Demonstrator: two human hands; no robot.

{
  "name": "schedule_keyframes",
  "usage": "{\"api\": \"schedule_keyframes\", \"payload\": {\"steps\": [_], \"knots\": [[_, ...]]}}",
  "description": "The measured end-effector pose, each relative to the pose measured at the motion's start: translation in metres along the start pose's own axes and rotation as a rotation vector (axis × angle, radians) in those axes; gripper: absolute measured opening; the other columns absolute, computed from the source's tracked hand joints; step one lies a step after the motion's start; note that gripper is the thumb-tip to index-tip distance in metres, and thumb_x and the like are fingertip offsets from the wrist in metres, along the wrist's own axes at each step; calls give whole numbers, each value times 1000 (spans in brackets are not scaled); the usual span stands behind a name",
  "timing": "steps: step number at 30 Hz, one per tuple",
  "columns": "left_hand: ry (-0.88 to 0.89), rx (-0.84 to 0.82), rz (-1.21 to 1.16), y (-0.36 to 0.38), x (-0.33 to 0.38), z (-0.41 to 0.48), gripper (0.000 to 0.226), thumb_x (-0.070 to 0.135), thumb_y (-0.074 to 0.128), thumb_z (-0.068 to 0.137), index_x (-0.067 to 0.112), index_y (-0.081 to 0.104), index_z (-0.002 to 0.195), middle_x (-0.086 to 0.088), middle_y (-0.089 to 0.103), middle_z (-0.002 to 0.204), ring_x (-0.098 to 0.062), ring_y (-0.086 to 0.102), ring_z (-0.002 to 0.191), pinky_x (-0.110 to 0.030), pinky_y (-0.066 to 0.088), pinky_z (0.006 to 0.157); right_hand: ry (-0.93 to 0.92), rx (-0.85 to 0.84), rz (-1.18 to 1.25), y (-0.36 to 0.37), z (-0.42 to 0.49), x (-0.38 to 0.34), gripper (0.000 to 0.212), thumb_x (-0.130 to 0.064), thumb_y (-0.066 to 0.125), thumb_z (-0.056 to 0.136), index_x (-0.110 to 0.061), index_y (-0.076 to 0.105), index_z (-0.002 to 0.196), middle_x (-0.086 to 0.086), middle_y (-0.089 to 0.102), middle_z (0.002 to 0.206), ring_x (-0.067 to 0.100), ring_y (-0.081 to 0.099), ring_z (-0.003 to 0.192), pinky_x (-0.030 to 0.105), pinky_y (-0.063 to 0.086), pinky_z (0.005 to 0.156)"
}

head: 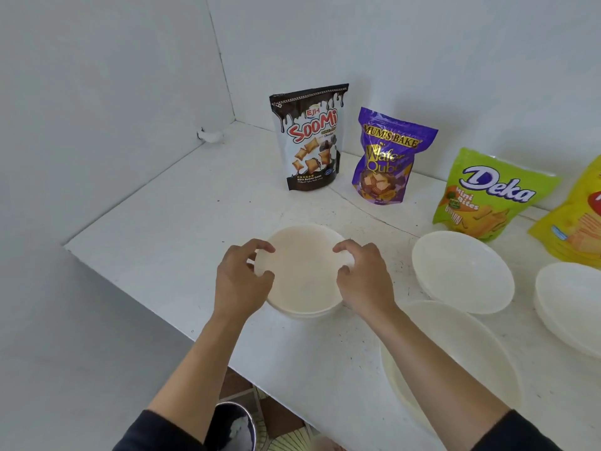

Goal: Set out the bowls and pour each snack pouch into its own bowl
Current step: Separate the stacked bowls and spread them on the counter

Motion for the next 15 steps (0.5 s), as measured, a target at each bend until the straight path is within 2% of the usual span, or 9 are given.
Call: {"api": "schedule_keyframes", "payload": {"steps": [4,6,8,10,12,15], "knots": [[9,12,44,-3,-3,4,50,-5,58,80,36,72,104,7,57,101,-5,66,77,-22,49,64,-6,0,-67,-5,4,-3,47,-1,46,94,-33,61,126,3,53,117,14,50,78,29,44,69],[8,15,80,-3,-4,4,51,-3,58,85,40,71,110,8,57,100,-5,65,79,-23,50,71,-13,-27,-131,-4,6,-6,45,-1,47,93,-31,59,125,5,56,117,20,57,84,31,47,70],[15,7,85,-1,-5,4,52,-1,55,90,38,70,120,4,57,102,-15,64,87,-33,54,83,-24,-51,-198,-2,6,-10,44,-2,48,92,-29,56,126,7,57,116,24,62,87,32,51,70],[19,-10,90,1,-5,4,53,-1,51,93,36,67,127,1,59,104,-23,62,92,-40,55,88,-28,-67,-226,-2,5,-11,44,-2,49,92,-28,54,128,7,58,115,25,63,90,34,53,72],[29,-16,67,1,-6,4,54,-2,49,93,35,66,128,0,61,105,-24,61,87,-39,55,83,-44,-61,-226,-3,5,-14,43,-1,50,91,-27,53,127,7,61,111,24,63,91,34,53,72],[52,-31,7,0,-3,5,55,-9,44,92,31,64,124,2,62,104,-18,55,71,-26,47,64,-98,-68,-220,-6,6,-20,43,0,50,92,-28,46,124,5,64,98,22,63,86,38,57,70]]}}
Point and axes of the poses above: each hand's wrist, its own z-axis towards the middle knuckle, its own y-axis out of the palm, x = y × z, the point moved 6 cm from there along z, towards the middle knuckle
